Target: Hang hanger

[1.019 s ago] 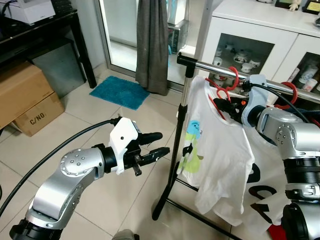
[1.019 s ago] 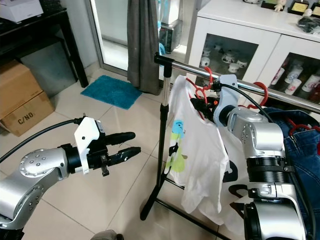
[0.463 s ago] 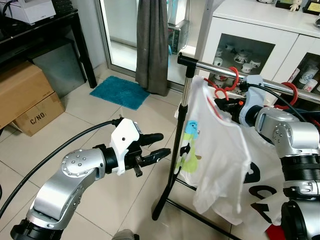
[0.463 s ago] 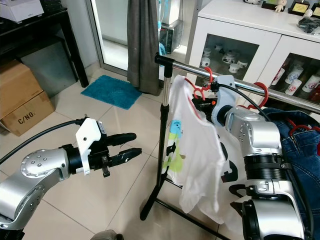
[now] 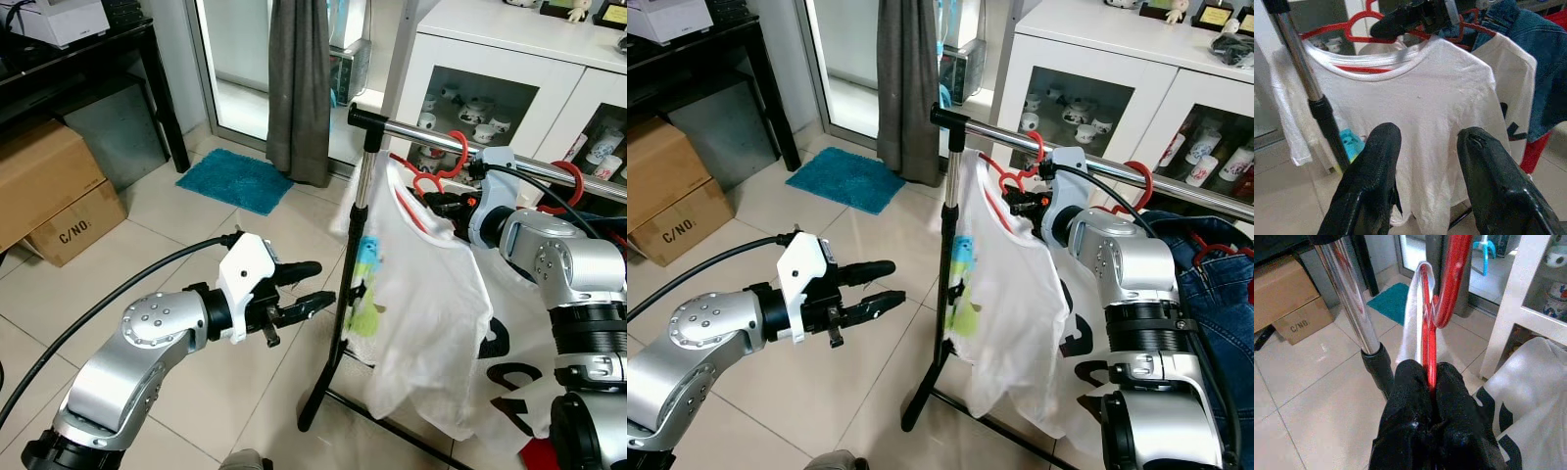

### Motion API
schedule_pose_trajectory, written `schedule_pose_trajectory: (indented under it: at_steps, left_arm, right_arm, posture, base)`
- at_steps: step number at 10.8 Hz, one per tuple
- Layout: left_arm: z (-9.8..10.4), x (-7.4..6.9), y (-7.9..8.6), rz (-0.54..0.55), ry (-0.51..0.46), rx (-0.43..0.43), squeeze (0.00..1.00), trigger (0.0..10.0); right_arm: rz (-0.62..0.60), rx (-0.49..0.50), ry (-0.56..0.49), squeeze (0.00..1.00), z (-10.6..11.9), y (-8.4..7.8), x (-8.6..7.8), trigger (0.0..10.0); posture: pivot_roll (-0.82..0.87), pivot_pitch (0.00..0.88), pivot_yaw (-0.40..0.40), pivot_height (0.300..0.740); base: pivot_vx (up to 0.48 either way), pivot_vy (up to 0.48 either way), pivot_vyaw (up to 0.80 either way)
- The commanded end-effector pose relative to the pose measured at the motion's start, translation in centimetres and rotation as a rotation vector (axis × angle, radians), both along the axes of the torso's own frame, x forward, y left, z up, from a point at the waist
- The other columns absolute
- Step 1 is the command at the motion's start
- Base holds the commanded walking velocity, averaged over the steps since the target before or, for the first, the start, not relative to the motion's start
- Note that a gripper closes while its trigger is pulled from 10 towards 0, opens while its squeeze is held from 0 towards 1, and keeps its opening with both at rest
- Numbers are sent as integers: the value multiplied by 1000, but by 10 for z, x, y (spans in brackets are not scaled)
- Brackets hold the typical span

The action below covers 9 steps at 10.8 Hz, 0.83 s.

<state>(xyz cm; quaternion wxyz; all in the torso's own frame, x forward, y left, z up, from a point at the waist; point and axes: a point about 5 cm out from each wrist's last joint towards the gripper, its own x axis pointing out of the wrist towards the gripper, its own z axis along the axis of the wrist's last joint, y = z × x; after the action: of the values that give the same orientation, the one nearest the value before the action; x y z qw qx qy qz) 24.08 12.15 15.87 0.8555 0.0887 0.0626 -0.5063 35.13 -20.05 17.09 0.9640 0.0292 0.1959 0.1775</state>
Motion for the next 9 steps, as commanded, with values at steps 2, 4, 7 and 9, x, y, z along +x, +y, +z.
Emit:
schedule_pose_trajectory:
  at_steps: [2, 4, 7, 9]
  left_arm:
    - [0, 10, 0, 119, -35, 8, 0, 10000]
    - [-2, 13, -2, 198, -54, -19, 0, 10000]
    - [-2, 17, -1, 301, -74, -32, 0, 10000]
    - [-4, 20, 5, 406, -73, -57, 0, 10000]
  right_arm:
    - [-28, -54, -90, 0, 15, 2, -1, 0]
    - [-80, -44, -119, 0, 21, 6, -11, 0]
    - [-119, -20, -193, 0, 27, 13, -26, 0]
    - [-160, -3, -267, 0, 29, 24, -46, 0]
  posture:
    - [68, 0, -24, 740]
    - [67, 0, -20, 740]
    - [63, 4, -14, 740]
    - [65, 17, -27, 740]
  base:
    - [0, 0, 0]
    - [0, 0, 0]
    - [0, 0, 0]
    - [0, 0, 0]
